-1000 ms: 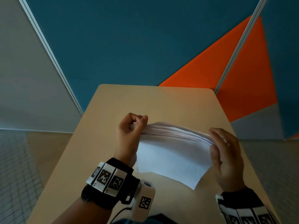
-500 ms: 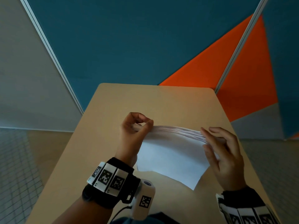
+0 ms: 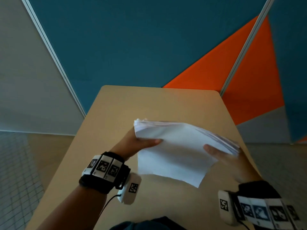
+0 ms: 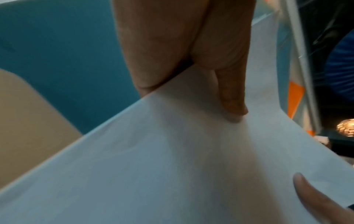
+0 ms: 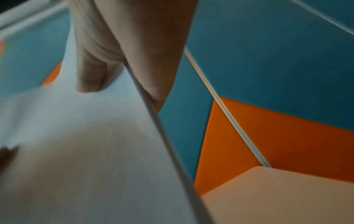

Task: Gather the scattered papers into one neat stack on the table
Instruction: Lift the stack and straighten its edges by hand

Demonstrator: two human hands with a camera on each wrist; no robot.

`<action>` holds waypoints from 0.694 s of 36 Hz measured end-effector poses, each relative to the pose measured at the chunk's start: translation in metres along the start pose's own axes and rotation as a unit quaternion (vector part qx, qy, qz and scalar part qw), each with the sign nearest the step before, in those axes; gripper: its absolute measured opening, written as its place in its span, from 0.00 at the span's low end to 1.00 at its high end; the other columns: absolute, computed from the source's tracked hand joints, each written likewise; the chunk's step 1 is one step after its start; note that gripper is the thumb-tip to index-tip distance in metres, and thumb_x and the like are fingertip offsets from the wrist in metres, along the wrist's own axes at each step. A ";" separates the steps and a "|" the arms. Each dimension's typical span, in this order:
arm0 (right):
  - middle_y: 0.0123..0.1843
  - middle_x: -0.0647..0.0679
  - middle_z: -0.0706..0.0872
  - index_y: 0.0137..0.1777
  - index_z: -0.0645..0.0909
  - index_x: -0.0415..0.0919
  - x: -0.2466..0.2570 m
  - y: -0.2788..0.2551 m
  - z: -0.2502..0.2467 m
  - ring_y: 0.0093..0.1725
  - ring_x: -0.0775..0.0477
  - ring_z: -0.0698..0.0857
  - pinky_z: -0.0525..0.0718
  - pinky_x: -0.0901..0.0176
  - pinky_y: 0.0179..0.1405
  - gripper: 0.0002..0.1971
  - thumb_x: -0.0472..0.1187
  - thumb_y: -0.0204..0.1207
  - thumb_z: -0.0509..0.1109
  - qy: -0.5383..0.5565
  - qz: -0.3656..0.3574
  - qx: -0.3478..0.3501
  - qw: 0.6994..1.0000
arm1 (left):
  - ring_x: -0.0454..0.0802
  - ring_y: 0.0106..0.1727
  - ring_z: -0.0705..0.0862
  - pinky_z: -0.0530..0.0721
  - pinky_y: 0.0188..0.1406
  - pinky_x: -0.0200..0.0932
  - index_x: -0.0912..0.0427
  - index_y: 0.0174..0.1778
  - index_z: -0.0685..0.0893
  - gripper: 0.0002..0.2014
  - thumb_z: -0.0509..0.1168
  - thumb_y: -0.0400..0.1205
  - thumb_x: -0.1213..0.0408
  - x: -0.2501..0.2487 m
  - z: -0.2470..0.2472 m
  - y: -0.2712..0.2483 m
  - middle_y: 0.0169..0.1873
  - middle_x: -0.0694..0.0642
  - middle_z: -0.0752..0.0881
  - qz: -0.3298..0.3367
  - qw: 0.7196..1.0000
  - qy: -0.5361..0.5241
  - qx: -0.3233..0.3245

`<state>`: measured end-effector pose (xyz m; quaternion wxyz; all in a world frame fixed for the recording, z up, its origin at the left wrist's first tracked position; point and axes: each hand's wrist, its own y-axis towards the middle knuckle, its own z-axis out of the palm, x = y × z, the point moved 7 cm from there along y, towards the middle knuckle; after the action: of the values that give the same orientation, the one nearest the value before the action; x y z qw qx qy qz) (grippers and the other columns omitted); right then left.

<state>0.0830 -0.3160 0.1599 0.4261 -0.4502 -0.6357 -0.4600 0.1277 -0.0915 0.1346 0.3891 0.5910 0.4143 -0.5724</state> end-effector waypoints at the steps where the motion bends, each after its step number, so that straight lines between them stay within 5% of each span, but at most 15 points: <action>1: 0.48 0.74 0.89 0.47 0.85 0.72 0.013 0.001 -0.004 0.53 0.68 0.87 0.85 0.74 0.50 0.21 0.39 0.67 0.70 0.008 -0.024 -0.018 1.000 | 0.35 0.52 0.88 0.87 0.56 0.34 0.39 0.46 0.88 0.20 0.74 0.67 0.71 -0.008 -0.002 0.001 0.46 0.36 0.91 0.015 1.000 0.000 -0.003; 3: 0.48 0.76 0.88 0.48 0.84 0.73 0.026 0.003 -0.007 0.53 0.72 0.86 0.82 0.78 0.50 0.25 0.34 0.68 0.71 -0.013 -0.057 -0.016 0.998 | 0.32 0.51 0.88 0.86 0.51 0.28 0.40 0.44 0.89 0.21 0.75 0.66 0.74 -0.020 -0.004 0.002 0.44 0.35 0.91 0.042 0.999 -0.017 0.012; 5: 0.52 0.80 0.85 0.60 0.80 0.69 0.002 0.004 -0.007 0.57 0.76 0.82 0.81 0.72 0.60 0.20 0.42 0.75 0.69 -0.024 -0.040 -0.043 0.998 | 0.35 0.50 0.88 0.85 0.48 0.28 0.45 0.46 0.88 0.21 0.76 0.64 0.75 -0.025 -0.003 0.002 0.44 0.38 0.92 0.041 0.999 -0.021 0.028; 7: 0.65 0.74 0.82 0.79 0.62 0.46 -0.039 -0.011 -0.036 0.67 0.72 0.77 0.73 0.71 0.71 0.24 0.49 0.84 0.50 -0.096 0.110 -0.123 0.982 | 0.44 0.55 0.88 0.85 0.53 0.35 0.51 0.51 0.87 0.21 0.77 0.62 0.67 -0.019 -0.002 0.002 0.49 0.47 0.91 0.027 0.999 0.008 0.034; 8: 0.70 0.64 0.81 0.78 0.60 0.38 -0.039 -0.018 -0.036 0.71 0.64 0.76 0.71 0.70 0.73 0.26 0.48 0.83 0.47 -0.017 0.091 -0.152 0.984 | 0.48 0.57 0.87 0.85 0.56 0.41 0.54 0.53 0.87 0.22 0.76 0.61 0.64 -0.013 -0.001 0.001 0.51 0.51 0.91 0.016 0.999 0.020 0.030; 10: 0.68 0.54 0.84 0.71 0.74 0.39 -0.028 -0.006 -0.003 0.71 0.55 0.79 0.78 0.60 0.70 0.22 0.38 0.76 0.65 -0.044 0.040 0.017 0.998 | 0.54 0.59 0.86 0.82 0.63 0.54 0.58 0.56 0.86 0.25 0.76 0.62 0.60 0.001 0.003 -0.001 0.56 0.59 0.89 -0.019 0.999 0.017 0.021; 11: 0.65 0.52 0.86 0.67 0.79 0.39 -0.027 -0.003 -0.003 0.69 0.55 0.81 0.80 0.57 0.68 0.20 0.33 0.74 0.68 -0.098 0.038 -0.005 0.994 | 0.57 0.61 0.86 0.80 0.67 0.59 0.59 0.58 0.85 0.26 0.75 0.63 0.59 0.007 0.005 -0.002 0.58 0.62 0.88 -0.029 0.999 0.016 0.022; 15: 0.41 0.68 0.92 0.49 0.85 0.52 -0.024 -0.003 -0.016 0.47 0.68 0.88 0.85 0.74 0.43 0.17 0.27 0.72 0.70 0.003 0.025 -0.077 0.997 | 0.58 0.60 0.87 0.82 0.65 0.62 0.60 0.57 0.86 0.26 0.75 0.62 0.59 0.000 0.004 0.000 0.57 0.63 0.89 -0.012 1.000 -0.003 -0.017; 19: 0.37 0.71 0.91 0.38 0.89 0.60 -0.010 0.003 -0.027 0.42 0.70 0.88 0.85 0.78 0.39 0.20 0.28 0.69 0.72 0.020 -0.008 -0.121 0.992 | 0.51 0.52 0.90 0.88 0.55 0.50 0.55 0.48 0.90 0.16 0.77 0.65 0.71 -0.020 -0.007 0.006 0.47 0.52 0.93 0.025 0.998 -0.026 -0.048; 22: 0.51 0.62 0.92 0.50 0.88 0.55 -0.013 0.005 -0.022 0.53 0.61 0.89 0.86 0.70 0.49 0.16 0.34 0.66 0.76 0.019 -0.004 -0.087 0.996 | 0.46 0.51 0.89 0.88 0.52 0.40 0.51 0.48 0.89 0.19 0.78 0.61 0.68 -0.014 -0.007 0.004 0.45 0.48 0.92 0.019 0.999 -0.012 -0.032; 25: 0.55 0.52 0.91 0.56 0.86 0.48 -0.041 -0.001 -0.010 0.57 0.50 0.88 0.87 0.65 0.50 0.19 0.42 0.63 0.80 0.021 0.065 -0.054 0.996 | 0.54 0.58 0.87 0.85 0.62 0.54 0.58 0.57 0.86 0.24 0.77 0.63 0.63 0.010 -0.003 0.001 0.55 0.58 0.90 -0.023 0.999 0.003 -0.032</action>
<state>0.0925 -0.3337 0.1227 0.4431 -0.5034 -0.5705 -0.4742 0.1292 -0.0889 0.1247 0.3936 0.5702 0.4473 -0.5656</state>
